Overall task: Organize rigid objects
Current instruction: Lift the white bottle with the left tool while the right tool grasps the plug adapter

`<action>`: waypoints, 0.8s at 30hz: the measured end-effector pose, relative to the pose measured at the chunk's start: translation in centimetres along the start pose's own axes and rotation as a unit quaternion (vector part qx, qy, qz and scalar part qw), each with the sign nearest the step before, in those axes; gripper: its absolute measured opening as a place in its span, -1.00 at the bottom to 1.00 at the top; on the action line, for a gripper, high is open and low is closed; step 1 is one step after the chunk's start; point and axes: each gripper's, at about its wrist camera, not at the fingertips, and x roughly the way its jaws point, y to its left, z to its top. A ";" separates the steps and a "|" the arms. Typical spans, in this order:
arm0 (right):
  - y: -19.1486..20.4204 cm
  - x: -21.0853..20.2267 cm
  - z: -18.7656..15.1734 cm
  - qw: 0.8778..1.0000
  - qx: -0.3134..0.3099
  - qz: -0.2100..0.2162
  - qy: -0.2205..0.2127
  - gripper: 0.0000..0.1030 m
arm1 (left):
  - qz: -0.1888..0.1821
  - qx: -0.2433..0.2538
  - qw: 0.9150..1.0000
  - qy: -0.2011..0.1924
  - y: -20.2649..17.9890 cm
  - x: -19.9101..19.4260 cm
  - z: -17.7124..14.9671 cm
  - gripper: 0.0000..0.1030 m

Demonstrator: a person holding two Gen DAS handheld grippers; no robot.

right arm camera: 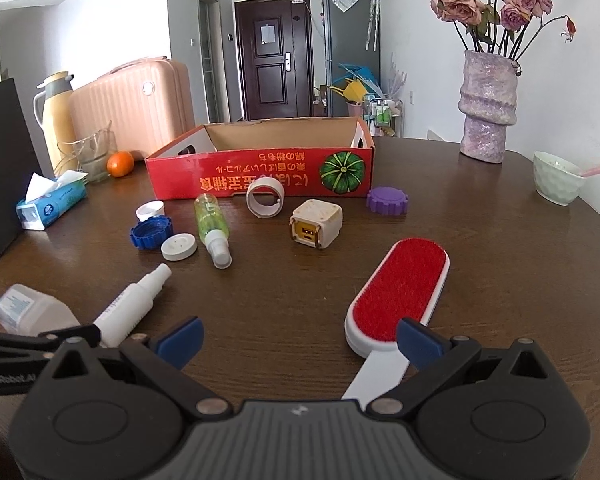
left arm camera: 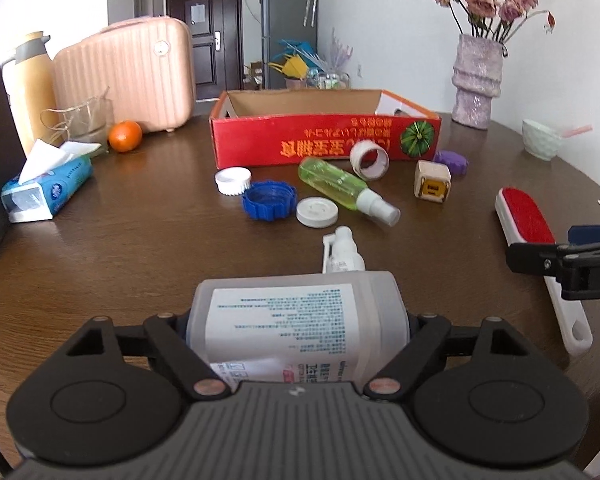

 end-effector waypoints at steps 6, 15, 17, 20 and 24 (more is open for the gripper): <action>-0.2 0.3 0.8 1.000 -0.003 0.000 -0.006 1.00 | 0.018 -0.010 1.000 -0.016 0.6 -0.6 1.0 0.63; -0.5 2.1 3.3 1.000 -0.013 -0.007 -0.019 1.00 | 0.040 -0.019 0.998 -0.040 1.3 -0.7 3.1 0.63; -0.6 2.6 3.9 1.000 -0.014 -0.007 -0.020 1.00 | 0.046 -0.022 0.998 -0.045 1.4 -0.6 3.6 0.63; -0.6 3.4 4.6 1.000 -0.016 -0.007 -0.019 1.00 | 0.054 -0.027 0.997 -0.050 1.7 -0.2 4.6 0.63; -0.6 4.7 5.8 1.000 -0.020 -0.008 -0.015 1.00 | 0.062 -0.032 0.996 -0.060 2.0 0.4 6.0 0.63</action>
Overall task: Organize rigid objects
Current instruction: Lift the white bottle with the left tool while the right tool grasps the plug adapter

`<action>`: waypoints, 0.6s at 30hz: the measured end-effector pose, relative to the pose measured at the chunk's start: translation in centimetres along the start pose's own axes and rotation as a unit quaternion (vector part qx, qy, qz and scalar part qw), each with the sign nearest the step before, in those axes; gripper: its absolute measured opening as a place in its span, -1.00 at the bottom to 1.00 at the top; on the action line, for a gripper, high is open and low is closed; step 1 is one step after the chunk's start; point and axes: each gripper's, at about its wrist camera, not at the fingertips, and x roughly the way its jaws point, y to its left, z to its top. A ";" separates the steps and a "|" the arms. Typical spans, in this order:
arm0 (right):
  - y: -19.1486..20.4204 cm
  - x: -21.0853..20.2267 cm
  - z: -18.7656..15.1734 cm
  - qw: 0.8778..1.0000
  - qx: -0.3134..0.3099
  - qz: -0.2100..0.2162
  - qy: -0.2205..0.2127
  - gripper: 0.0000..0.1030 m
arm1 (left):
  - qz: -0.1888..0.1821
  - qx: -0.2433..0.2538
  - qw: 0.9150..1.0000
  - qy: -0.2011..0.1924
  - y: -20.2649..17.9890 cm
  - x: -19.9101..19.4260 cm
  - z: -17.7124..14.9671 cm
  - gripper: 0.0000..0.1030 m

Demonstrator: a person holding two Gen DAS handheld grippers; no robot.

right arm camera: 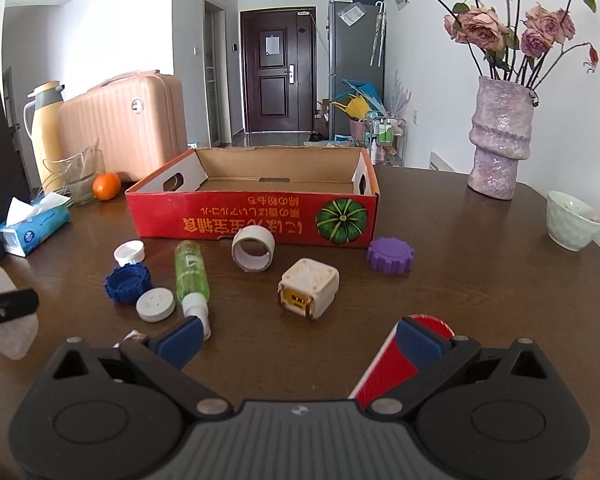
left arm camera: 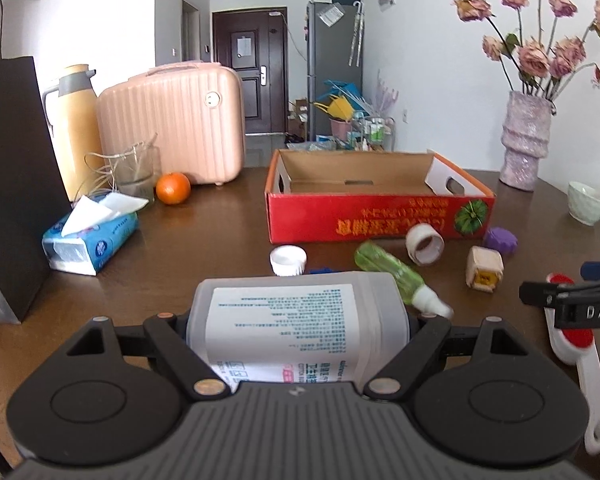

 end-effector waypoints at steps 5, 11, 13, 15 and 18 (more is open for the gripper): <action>0.1 2.4 1.5 1.000 -0.006 -0.006 0.017 1.00 | 0.005 -0.011 1.000 -0.006 0.0 1.6 1.3 0.63; 0.1 5.9 3.6 0.999 -0.010 -0.017 0.041 0.99 | 0.018 -0.023 1.000 -0.001 0.6 3.8 2.0 0.63; 0.2 7.2 4.2 0.998 -0.010 -0.021 0.050 0.99 | 0.027 -0.027 0.999 0.002 1.0 4.5 1.9 0.63; 0.2 8.4 4.6 0.998 -0.004 -0.027 0.059 0.99 | 0.033 -0.030 0.999 0.007 1.2 5.0 1.8 0.63; -0.2 9.9 5.3 0.997 0.019 -0.027 0.068 0.96 | 0.037 -0.031 0.999 0.013 1.5 5.7 1.7 0.63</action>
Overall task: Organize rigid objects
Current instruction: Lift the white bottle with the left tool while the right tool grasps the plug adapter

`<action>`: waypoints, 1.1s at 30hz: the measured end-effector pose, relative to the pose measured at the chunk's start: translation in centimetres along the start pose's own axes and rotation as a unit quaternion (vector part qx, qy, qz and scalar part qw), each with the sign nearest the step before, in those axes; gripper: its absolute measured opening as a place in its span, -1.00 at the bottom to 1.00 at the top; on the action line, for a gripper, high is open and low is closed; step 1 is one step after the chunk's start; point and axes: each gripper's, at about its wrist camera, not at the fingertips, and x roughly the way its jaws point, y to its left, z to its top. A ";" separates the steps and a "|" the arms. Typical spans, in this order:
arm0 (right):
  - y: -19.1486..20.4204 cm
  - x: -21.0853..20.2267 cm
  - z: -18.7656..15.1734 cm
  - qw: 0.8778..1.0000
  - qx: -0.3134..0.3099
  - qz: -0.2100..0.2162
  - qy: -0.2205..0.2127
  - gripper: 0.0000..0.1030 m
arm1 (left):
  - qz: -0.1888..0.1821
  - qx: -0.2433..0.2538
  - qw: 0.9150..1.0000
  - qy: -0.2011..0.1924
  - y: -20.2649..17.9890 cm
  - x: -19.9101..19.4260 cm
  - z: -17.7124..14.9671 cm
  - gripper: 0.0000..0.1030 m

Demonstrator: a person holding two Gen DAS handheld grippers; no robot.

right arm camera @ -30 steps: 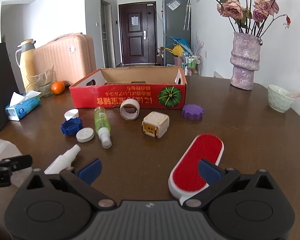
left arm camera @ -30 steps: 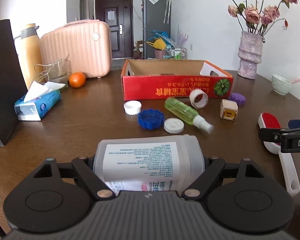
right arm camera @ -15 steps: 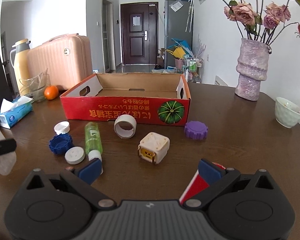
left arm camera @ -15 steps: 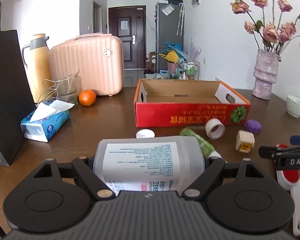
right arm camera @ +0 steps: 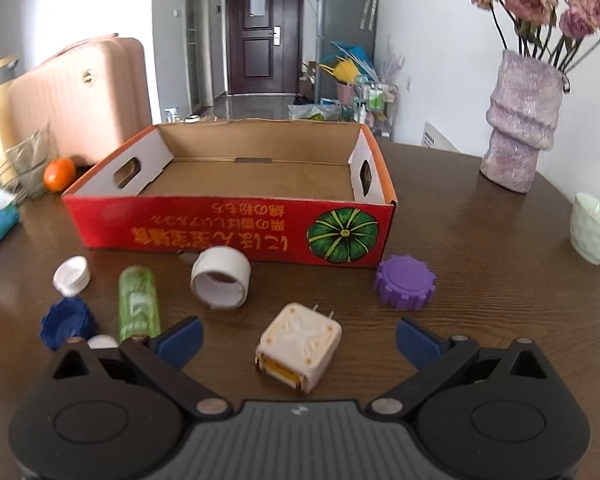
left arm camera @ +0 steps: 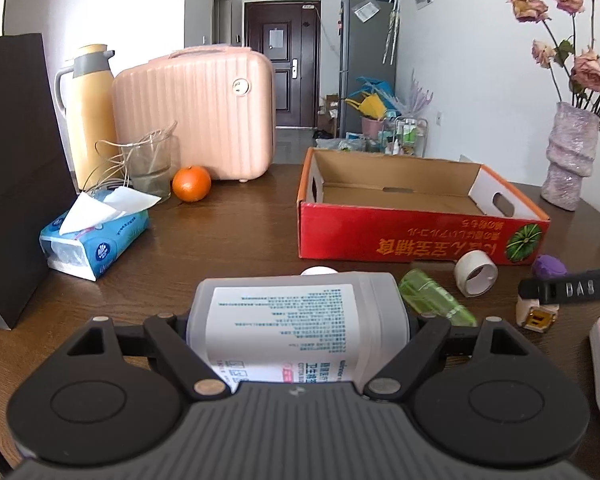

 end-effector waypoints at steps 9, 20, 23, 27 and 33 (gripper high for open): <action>0.4 2.6 -0.2 0.999 -0.010 -0.012 0.032 0.73 | 0.001 -0.001 1.000 0.008 0.1 0.6 -0.3 0.63; -0.1 3.5 -0.9 0.999 -0.007 0.005 0.045 0.01 | -0.001 -0.001 1.000 0.005 0.1 0.6 -0.5 0.63; -0.1 2.9 -1.0 0.999 -0.005 0.009 0.034 0.01 | 0.001 0.002 1.000 0.005 0.0 0.7 -0.6 0.63; -0.1 1.2 -1.1 1.000 -0.006 0.017 0.005 0.01 | -0.003 -0.001 1.000 0.003 0.1 0.6 -0.6 0.63; 0.1 -1.3 -1.4 0.999 -0.010 0.030 -0.029 0.01 | 0.000 0.002 1.000 0.001 0.0 0.7 -0.7 0.63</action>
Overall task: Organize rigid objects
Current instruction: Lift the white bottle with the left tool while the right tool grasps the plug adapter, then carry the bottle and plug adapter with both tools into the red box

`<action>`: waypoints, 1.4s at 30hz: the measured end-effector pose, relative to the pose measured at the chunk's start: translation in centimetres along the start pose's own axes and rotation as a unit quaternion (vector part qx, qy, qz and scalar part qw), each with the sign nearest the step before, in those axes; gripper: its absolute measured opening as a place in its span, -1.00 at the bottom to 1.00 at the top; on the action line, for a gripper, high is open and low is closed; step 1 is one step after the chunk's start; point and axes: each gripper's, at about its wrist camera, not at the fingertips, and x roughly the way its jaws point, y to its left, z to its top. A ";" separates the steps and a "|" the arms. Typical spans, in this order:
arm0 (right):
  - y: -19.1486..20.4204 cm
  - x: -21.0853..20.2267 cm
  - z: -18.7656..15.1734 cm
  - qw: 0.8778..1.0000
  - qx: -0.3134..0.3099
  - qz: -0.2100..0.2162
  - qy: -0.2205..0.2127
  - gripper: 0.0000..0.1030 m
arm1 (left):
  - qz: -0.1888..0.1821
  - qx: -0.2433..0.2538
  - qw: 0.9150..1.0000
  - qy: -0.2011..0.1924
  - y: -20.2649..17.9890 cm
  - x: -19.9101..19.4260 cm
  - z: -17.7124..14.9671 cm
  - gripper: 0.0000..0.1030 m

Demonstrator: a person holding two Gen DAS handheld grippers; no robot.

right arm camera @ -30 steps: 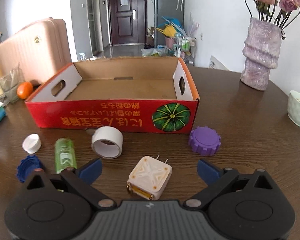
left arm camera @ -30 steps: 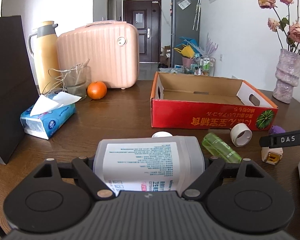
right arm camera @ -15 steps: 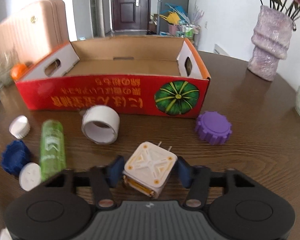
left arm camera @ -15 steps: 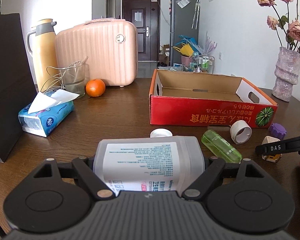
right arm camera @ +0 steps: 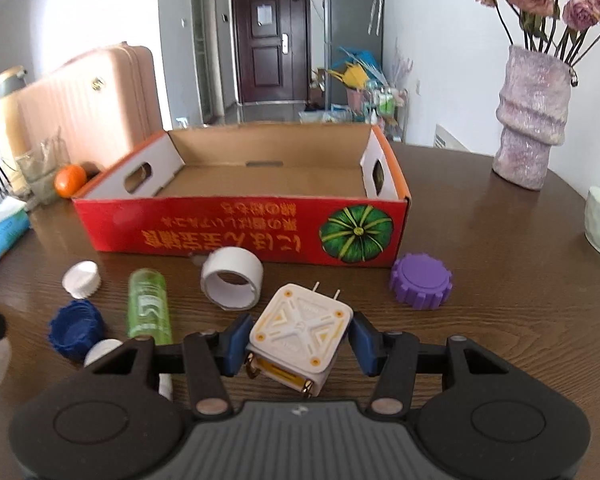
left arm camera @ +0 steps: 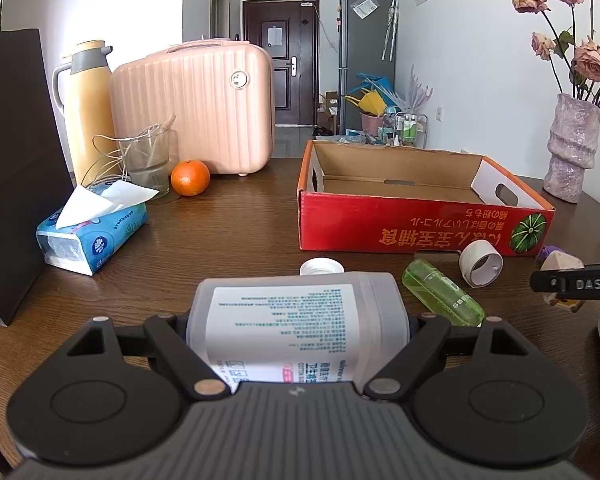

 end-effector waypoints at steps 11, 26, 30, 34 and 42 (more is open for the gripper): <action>1.1 -3.8 -1.4 0.999 -0.016 0.033 -0.035 0.01 | -0.001 0.000 1.000 0.001 -0.1 -0.2 0.0 0.63; 1.6 -5.8 -2.3 0.998 -0.014 0.051 -0.042 0.01 | -0.026 0.022 0.999 -0.027 -2.0 -3.2 0.5 0.63; 1.8 -6.2 -2.1 0.997 -0.015 0.054 -0.047 0.01 | -0.030 0.026 0.999 -0.032 -2.3 -3.6 0.9 0.63; 2.0 -6.7 -1.6 0.997 -0.017 0.056 -0.056 0.01 | -0.032 0.028 0.998 -0.039 -2.7 -4.1 1.6 0.63; 2.0 -7.3 0.0 0.996 -0.023 0.054 -0.073 0.01 | -0.034 0.031 0.998 -0.051 -3.5 -4.1 3.2 0.63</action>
